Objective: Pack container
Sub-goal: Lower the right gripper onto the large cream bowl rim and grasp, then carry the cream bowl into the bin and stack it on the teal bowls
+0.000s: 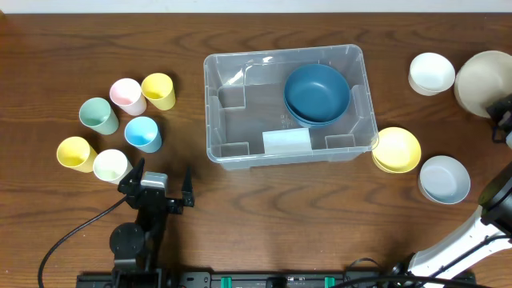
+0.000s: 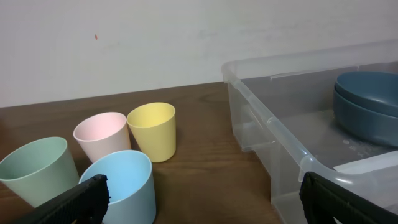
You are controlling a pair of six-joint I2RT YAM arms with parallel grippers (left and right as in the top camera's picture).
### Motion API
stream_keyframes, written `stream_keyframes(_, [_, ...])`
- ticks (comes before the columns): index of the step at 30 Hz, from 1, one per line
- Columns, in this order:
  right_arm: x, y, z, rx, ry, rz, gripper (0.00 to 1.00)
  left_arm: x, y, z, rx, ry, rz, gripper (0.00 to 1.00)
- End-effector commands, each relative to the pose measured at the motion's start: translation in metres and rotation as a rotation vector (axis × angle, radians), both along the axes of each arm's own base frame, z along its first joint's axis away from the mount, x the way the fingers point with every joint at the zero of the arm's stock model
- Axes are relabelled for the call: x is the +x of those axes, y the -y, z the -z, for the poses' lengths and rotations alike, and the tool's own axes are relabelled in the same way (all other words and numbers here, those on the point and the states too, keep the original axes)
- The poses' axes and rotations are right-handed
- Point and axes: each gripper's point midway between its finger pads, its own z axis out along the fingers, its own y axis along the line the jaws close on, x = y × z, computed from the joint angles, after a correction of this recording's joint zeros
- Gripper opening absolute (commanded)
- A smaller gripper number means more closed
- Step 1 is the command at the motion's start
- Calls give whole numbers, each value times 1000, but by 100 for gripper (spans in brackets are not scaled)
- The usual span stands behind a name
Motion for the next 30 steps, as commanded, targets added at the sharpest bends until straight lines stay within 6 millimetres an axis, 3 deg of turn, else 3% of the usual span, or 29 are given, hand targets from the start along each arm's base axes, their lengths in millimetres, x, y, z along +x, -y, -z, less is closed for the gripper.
stream_keyframes(1, [-14,0,19,18,-68,14,1,-1,1,16,4,-45,7,98])
stream_keyframes(9, [-19,-3,20,34,-87,13,1,-1,1,16,4,-45,7,98])
stream_keyframes(14, [-19,-3,-1,17,-67,15,1,-1,1,16,4,-44,7,98])
stream_keyframes(17, [-20,0,-29,-11,-32,20,1,-1,1,15,4,-44,7,98])
stream_keyframes(22, [-22,-3,-97,-73,66,13,1,-1,1,16,4,-44,7,98])
stream_keyframes(27, [-25,-22,-164,-69,207,-6,1,-1,1,16,4,-45,7,98])
stream_keyframes(30, [-20,-51,-202,-13,322,-85,1,-1,1,16,4,-45,7,98])
